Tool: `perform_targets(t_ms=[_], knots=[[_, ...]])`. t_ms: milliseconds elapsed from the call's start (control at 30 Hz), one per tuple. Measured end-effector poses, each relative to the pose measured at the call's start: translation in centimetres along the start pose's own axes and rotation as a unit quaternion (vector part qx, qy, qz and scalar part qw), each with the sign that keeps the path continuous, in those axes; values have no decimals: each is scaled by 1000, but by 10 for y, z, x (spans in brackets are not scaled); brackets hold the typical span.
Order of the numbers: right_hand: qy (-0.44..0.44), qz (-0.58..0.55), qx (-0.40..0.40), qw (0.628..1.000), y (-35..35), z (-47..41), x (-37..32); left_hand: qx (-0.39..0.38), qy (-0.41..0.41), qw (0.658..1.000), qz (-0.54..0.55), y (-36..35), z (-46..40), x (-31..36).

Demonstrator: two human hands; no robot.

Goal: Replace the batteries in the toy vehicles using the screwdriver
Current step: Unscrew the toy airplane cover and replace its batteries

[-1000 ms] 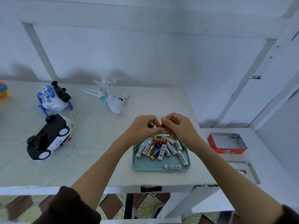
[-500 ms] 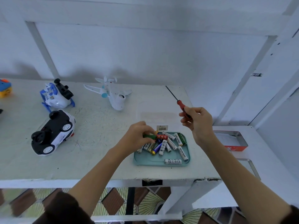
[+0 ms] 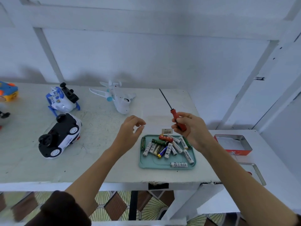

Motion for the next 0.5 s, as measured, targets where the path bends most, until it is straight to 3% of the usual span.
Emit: perform_targets(t_ms=[233,500], knots=[[-33,119,-79,989,-57,-5,25,-5,24,999,-46,39,11,-28],[-11,167,-131,977,-109,-29,29,45,131,990,-26,62,5,-63]])
Point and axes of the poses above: each hand's wrist, its own z-axis away from the middle knuckle, its own y-axis out of the back of the hand, x = y × z, the point moved 5 cm from there along -z, towards the middle knuckle, and after that the axes turned 3 degrees about x, right-handed, at the moved point
